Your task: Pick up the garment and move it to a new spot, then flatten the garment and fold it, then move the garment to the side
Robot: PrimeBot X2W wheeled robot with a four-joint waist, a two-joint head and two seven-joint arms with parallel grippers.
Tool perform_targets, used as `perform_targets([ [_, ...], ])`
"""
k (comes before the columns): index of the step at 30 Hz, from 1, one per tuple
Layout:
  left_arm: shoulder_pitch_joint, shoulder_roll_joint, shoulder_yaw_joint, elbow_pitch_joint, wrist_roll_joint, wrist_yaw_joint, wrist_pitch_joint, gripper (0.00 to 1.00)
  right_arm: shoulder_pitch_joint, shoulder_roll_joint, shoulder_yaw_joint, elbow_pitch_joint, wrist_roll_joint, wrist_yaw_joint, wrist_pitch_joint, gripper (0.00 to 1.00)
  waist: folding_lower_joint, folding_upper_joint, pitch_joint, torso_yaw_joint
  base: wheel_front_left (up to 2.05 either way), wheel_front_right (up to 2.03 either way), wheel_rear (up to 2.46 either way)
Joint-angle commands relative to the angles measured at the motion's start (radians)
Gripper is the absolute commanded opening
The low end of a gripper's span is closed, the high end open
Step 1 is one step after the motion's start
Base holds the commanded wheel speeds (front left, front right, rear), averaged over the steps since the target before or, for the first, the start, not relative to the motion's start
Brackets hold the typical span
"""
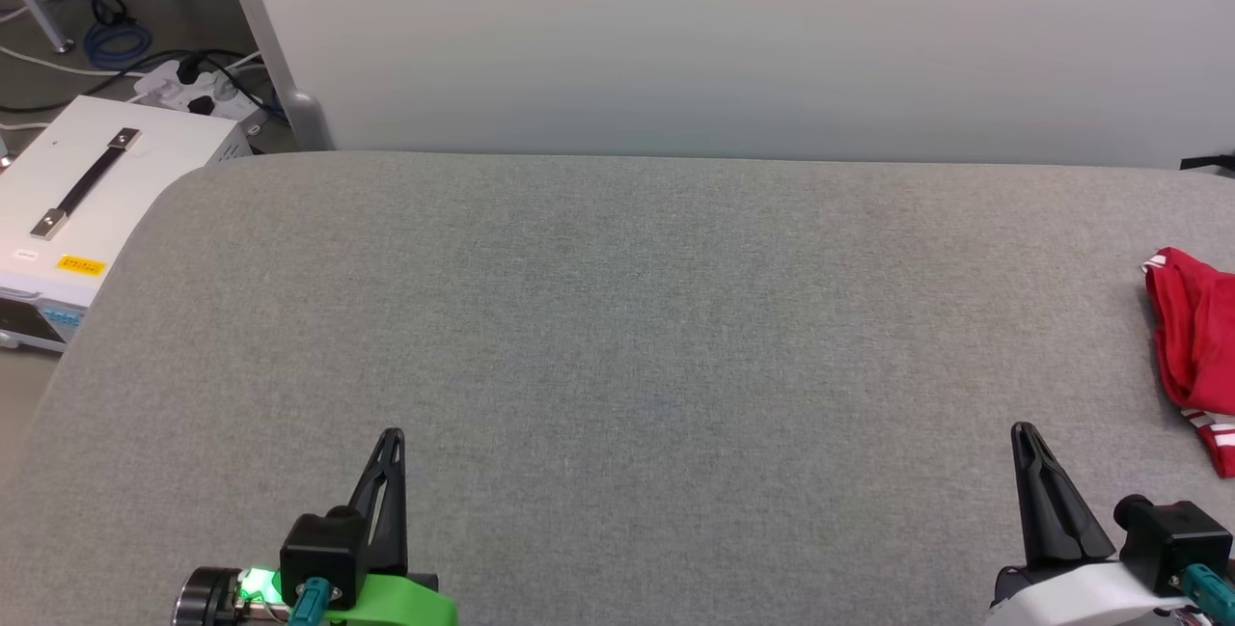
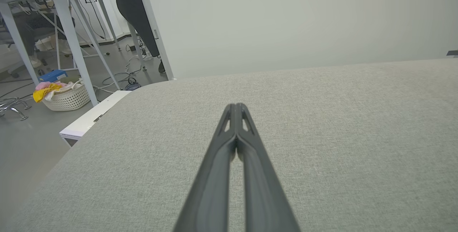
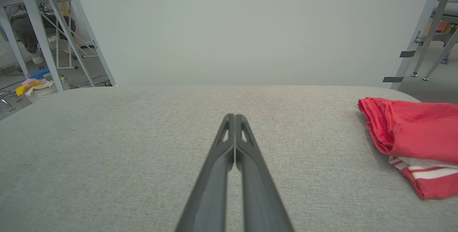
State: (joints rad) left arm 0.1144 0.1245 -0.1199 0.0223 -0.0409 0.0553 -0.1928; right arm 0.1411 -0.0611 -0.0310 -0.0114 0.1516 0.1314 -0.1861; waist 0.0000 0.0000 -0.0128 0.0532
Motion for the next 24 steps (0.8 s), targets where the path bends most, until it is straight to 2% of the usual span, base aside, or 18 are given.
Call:
perform_targets([
  [1, -0.024, -0.006, 0.007, -0.005, 0.009, -0.007, 0.004, 0.00, -0.017, 0.003, 0.002, 0.001, -0.011, 0.000, 0.007, 0.00, 0.0000, 0.0000, 0.000, -0.001, 0.00, 0.00, 0.00],
  [24, -0.046, -0.023, 0.035, -0.009, 0.016, -0.019, 0.050, 0.00, -0.047, 0.005, 0.009, 0.004, -0.045, 0.000, 0.050, 0.00, 0.0000, 0.0000, 0.003, -0.014, 0.00, 0.00, 0.00],
])
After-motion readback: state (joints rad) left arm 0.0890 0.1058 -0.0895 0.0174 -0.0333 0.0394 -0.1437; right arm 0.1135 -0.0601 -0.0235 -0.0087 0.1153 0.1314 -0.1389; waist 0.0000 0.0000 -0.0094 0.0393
